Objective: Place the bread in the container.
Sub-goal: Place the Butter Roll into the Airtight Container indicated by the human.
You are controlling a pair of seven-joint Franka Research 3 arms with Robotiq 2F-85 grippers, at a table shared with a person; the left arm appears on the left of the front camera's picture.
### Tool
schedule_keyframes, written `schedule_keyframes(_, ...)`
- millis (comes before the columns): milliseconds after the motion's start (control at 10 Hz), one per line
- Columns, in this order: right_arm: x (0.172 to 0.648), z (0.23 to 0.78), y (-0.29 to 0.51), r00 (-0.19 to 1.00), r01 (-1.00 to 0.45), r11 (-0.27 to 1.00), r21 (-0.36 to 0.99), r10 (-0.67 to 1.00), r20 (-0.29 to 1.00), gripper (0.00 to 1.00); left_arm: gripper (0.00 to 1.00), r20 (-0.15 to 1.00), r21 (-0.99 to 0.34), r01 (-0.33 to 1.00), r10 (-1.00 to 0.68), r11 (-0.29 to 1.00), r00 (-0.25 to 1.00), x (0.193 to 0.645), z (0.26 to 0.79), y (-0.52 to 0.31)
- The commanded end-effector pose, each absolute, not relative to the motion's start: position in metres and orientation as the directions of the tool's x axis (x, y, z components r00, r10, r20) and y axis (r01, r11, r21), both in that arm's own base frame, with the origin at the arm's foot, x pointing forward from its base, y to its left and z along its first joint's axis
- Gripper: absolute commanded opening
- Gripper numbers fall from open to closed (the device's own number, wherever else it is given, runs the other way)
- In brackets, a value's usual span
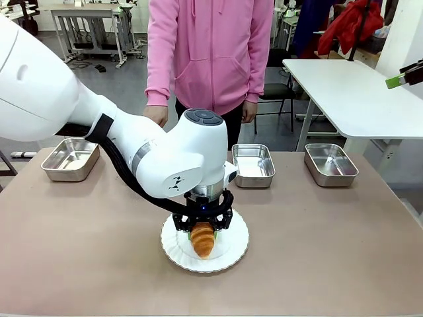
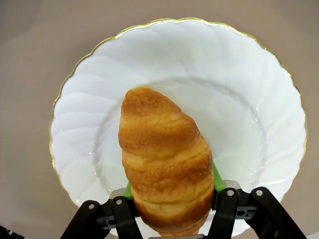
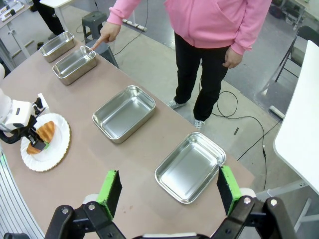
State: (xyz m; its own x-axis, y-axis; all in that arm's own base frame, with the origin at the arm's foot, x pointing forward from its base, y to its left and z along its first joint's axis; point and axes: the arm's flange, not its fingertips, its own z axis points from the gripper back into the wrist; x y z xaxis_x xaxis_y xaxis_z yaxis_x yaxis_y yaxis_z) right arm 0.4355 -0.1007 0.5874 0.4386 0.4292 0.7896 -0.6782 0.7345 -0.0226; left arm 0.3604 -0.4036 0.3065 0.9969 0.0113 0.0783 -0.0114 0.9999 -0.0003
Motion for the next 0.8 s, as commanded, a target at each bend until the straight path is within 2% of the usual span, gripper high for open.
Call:
schedule_keyframes(0,0.436,0.587,-0.099,0.428,-0.681,0.732,-0.02,0.42,0.8,1.0,0.43,0.089,-0.01,0.001,0.0,1.0,0.996,0.359,0.305,-0.403)
schedule_keyframes(200,0.436,0.587,-0.099,0.428,-0.681,0.732,-0.02,0.42,0.8,1.0,0.43,0.089,-0.01,0.001,0.0,1.0,0.996,0.359,0.305,-0.403)
schedule_keyframes(300,0.436,0.587,-0.099,0.428,-0.681,0.732,-0.02,0.42,0.8,1.0,0.49,0.084,-0.008,-0.007,0.008,1.0,0.996,0.361,0.308,-0.405)
schedule_keyframes(400,0.436,0.587,-0.099,0.428,-0.681,0.732,-0.02,0.42,0.8,1.0,0.43,0.105,-0.121,-0.006,0.019,0.993,0.994,0.376,0.328,-0.388)
schedule_keyframes(500,0.436,0.587,-0.099,0.428,-0.681,0.732,-0.02,0.42,0.8,1.0,0.43,0.168,-0.122,0.007,0.014,0.992,0.986,0.388,0.353,-0.378)
schedule_keyframes(700,0.436,0.587,-0.099,0.428,-0.681,0.732,-0.02,0.42,0.8,1.0,0.43,0.215,-0.094,0.018,0.003,0.995,0.977,0.432,0.408,-0.329)
